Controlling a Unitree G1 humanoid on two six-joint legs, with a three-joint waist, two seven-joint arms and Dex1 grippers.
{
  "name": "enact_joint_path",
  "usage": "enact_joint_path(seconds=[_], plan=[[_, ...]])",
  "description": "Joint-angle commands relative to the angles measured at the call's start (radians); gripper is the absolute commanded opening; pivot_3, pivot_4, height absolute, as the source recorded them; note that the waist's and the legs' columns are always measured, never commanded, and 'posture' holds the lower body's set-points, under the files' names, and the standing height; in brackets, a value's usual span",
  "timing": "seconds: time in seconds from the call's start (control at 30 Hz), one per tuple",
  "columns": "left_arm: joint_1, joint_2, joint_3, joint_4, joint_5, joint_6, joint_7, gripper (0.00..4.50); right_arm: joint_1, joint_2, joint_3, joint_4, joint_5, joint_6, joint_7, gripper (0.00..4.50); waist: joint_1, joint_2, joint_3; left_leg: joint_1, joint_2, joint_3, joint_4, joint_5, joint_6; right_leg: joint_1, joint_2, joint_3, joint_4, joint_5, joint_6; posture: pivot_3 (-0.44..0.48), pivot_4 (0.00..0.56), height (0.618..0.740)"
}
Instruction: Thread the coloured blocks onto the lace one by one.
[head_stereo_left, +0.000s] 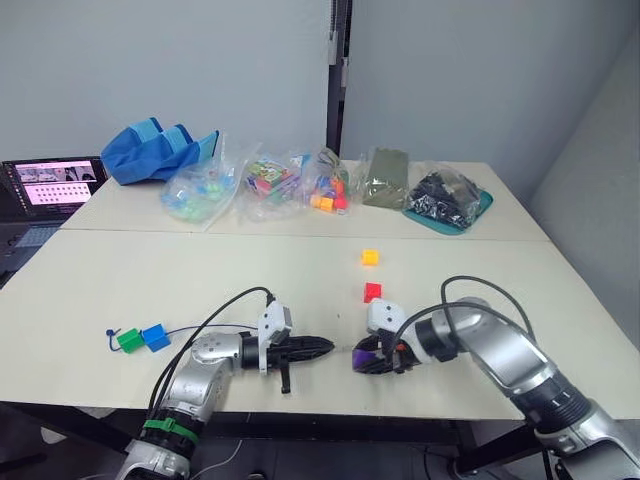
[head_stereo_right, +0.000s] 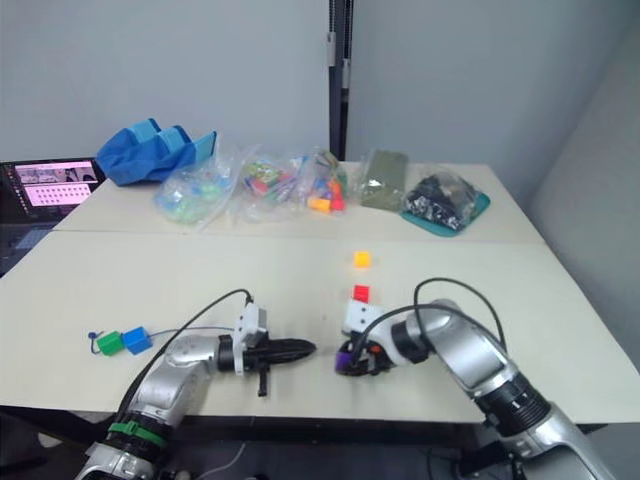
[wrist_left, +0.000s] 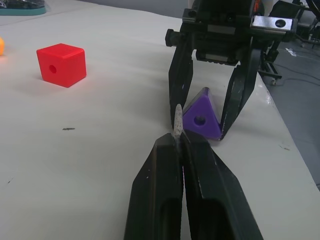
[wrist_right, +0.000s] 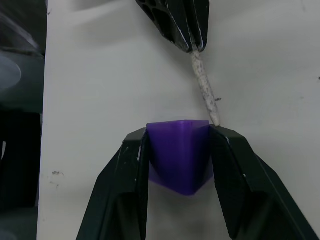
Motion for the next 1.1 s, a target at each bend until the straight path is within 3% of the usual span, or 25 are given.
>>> enact_joint_path(seconds=[0.03,0.57,1.1], plan=[[-0.02,0.004,-0.014,0.002,0.016,-0.028,-0.016,0.0,0.021,0.022,0.006,-0.012,-0.004,0.032,-0.039,1.26,-0.003,0.0,0.0,0.0,0.0,0.0,0.0,0.0,0.0,0.0,0.0,0.0,0.0,0.0,0.0,0.0,0.15,0.74],[-0.034,0.077,0.034,0.054,-0.006,-0.041,-0.082,0.0,0.019,0.001,0.014,0.027,-0.026,0.006,-0.038,1.26,-0.004,0.0,-0.001,0.002,0.0,0.0,0.0,0.0,0.0,0.001,0.0,0.0,0.0,0.0,0.0,0.0,0.15,0.74],[-0.04,0.016,-0.013,0.049,0.003,-0.025,-0.085,0.0,0.02,0.002,0.025,0.009,-0.028,0.022,-0.042,1.26,-0.003,-0.001,-0.001,0.002,0.0,0.0,0.0,0.0,0.0,0.001,0.0,0.0,0.0,0.0,0.0,0.0,0.15,0.74]])
